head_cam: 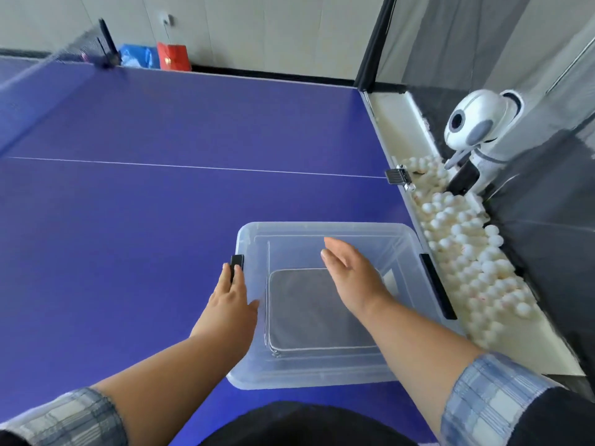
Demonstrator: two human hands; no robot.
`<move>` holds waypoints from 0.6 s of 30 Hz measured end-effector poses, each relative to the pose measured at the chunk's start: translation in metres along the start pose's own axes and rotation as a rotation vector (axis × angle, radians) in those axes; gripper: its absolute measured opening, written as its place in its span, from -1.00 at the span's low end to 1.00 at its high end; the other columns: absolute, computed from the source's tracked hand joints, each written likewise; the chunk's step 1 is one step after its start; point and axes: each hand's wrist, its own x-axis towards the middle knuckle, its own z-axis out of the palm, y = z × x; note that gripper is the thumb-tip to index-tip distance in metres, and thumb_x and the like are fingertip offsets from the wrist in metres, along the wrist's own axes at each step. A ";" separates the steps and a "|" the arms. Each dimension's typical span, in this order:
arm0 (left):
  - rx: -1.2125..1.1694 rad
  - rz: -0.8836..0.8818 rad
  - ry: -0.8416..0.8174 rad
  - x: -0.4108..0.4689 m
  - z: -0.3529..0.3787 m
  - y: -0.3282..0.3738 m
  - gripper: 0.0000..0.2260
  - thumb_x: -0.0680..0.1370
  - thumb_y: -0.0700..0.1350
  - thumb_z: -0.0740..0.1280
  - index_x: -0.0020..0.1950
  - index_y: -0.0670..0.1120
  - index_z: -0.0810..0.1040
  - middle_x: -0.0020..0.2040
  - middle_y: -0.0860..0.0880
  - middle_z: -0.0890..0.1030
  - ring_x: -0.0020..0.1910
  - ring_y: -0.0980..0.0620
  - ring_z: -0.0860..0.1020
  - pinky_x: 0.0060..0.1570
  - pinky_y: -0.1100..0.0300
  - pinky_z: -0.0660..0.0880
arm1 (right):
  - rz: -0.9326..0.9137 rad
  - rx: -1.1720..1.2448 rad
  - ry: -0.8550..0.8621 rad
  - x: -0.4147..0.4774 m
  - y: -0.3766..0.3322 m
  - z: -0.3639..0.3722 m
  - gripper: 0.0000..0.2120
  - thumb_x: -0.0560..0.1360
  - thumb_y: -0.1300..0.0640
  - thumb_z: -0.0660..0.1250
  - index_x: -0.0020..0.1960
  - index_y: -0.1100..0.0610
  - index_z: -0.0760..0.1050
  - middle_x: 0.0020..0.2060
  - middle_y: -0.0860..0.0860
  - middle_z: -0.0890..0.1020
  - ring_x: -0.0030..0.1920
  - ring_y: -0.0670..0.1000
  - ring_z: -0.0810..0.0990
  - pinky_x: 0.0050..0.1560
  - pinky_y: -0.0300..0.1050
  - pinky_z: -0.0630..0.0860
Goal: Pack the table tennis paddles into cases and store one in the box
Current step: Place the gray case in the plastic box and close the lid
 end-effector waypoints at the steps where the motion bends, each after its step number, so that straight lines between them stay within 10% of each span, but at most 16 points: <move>1: 0.013 -0.023 0.000 -0.001 0.001 0.001 -0.33 0.66 0.05 0.13 0.60 -0.09 -0.22 0.61 0.02 -0.26 0.58 -0.03 0.00 0.44 0.07 0.22 | -0.012 -0.028 0.058 0.000 0.008 -0.016 -0.63 0.63 -0.01 0.27 0.42 0.00 0.44 0.37 -0.09 0.52 0.33 -0.11 0.50 0.21 -0.38 0.34; 9: 0.255 -0.040 0.122 -0.009 0.024 0.028 -0.40 0.64 -0.13 0.11 0.61 0.10 -0.10 0.61 0.00 -0.25 0.57 -0.09 -0.24 0.52 -0.05 -0.07 | -0.059 -1.033 0.008 0.010 0.093 -0.092 -0.36 0.56 -0.34 0.03 0.57 -0.10 0.16 0.61 0.04 0.10 0.59 0.09 0.04 0.53 0.17 -0.02; 12: 0.291 -0.051 0.105 -0.015 0.028 0.031 -0.49 0.67 -0.03 0.04 0.61 0.13 -0.03 0.62 0.04 -0.11 0.57 -0.04 -0.26 0.52 -0.07 -0.09 | -0.046 -1.060 -0.077 0.009 0.101 -0.095 -0.30 0.54 -0.39 -0.15 0.60 -0.13 0.00 0.62 0.05 0.00 0.60 0.08 -0.03 0.53 0.18 -0.17; 18: 0.185 -0.018 0.138 -0.035 -0.008 0.050 -0.44 0.63 0.16 0.15 0.60 0.11 0.07 0.62 0.03 0.04 0.58 -0.07 0.05 0.53 -0.03 0.05 | -0.086 -0.741 -0.028 -0.001 0.048 -0.124 -0.39 0.55 -0.27 0.23 0.52 -0.06 0.30 0.59 0.00 0.18 0.56 0.05 0.18 0.52 0.16 0.11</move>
